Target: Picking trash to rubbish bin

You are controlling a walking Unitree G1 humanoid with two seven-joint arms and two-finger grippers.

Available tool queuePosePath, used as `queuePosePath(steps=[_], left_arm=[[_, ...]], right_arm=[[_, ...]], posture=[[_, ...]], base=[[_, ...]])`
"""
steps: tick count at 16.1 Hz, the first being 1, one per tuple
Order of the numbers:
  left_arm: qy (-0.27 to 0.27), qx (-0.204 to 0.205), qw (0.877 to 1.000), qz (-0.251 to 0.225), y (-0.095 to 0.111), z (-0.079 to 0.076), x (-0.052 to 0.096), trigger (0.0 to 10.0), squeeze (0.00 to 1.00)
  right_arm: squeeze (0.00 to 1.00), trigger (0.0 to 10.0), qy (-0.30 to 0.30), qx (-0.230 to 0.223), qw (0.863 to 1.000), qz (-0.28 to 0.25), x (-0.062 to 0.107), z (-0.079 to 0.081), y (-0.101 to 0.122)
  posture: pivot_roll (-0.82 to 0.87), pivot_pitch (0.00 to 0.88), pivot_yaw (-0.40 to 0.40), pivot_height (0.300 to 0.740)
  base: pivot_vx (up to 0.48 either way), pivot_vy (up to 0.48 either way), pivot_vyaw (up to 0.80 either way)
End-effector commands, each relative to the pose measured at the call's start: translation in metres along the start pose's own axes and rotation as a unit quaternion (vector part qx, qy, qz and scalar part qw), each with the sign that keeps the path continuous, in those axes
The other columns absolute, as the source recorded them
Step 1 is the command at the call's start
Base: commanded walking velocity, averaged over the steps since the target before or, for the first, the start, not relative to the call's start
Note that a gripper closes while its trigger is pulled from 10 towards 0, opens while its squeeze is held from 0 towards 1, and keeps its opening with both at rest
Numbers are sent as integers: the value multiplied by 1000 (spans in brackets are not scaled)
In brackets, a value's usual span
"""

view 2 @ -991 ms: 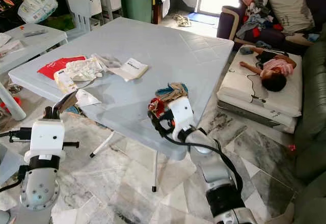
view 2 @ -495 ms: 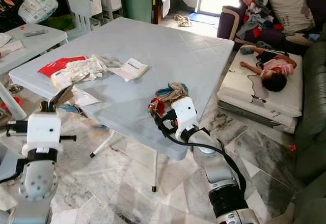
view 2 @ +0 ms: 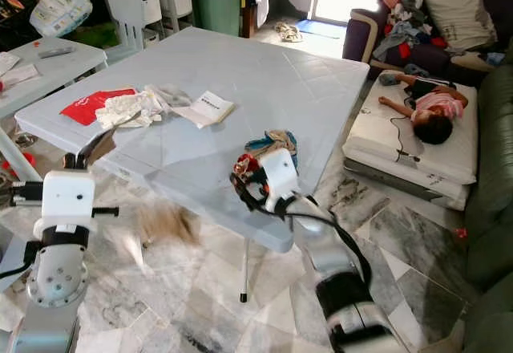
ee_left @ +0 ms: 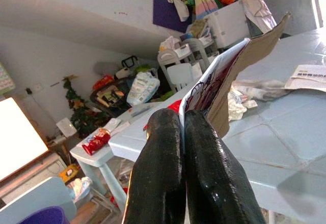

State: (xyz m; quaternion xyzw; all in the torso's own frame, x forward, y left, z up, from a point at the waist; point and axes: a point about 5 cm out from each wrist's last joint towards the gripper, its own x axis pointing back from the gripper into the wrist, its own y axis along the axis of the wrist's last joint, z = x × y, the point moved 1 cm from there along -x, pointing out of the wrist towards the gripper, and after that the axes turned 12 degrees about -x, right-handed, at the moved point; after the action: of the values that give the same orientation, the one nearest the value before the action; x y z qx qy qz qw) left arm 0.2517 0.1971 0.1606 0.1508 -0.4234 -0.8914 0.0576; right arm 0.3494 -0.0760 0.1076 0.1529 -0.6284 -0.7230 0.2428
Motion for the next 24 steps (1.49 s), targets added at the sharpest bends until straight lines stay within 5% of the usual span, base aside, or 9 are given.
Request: queuePosePath(steps=[1, 4, 9, 13, 14, 15, 16, 24], left_arm=[[-4, 2, 1000, -4, 4, 0, 1, 10000, 0], [-8, 2, 1000, -8, 6, -2, 2, 10000, 0], [-8, 2, 1000, -5, 5, -1, 3, 10000, 0], [-14, 7, 1000, -7, 7, -6, 2, 10000, 0], [-14, 7, 1000, -8, 7, -6, 2, 10000, 0], [-14, 7, 1000, -8, 7, -6, 2, 10000, 0], [-14, 7, 1000, -8, 7, -6, 2, 10000, 0], [-11, 8, 1000, -7, 7, -7, 2, 10000, 0]], right_arm=[[0, 10000, 6, 17, 1000, -7, -11, 4, 7], [0, 10000, 1, 44, 999, -12, -25, 10, 16], [0, 10000, -59, 103, 993, 21, -26, -3, 7], [0, 10000, -55, 52, 994, 73, -21, -5, -15], [0, 3804, -47, 37, 995, 79, -21, -2, -20], [0, 3804, -45, 34, 995, 79, -21, -2, -20], [0, 0, -42, 26, 996, 78, -21, 0, -21], [0, 0, -25, 11, 998, 61, -24, 6, -18]], posture=[[206, 0, -27, 740], [214, 0, -28, 740], [213, 0, -32, 740], [202, 0, -34, 740], [202, 0, -35, 740], [202, 0, -35, 740], [204, 0, -36, 740], [211, 0, -43, 740]], base=[[0, 0, 0], [0, 0, 0], [0, 0, 0], [0, 0, 0], [0, 0, 0], [0, 0, 0], [0, 0, 0], [0, 0, 0]])
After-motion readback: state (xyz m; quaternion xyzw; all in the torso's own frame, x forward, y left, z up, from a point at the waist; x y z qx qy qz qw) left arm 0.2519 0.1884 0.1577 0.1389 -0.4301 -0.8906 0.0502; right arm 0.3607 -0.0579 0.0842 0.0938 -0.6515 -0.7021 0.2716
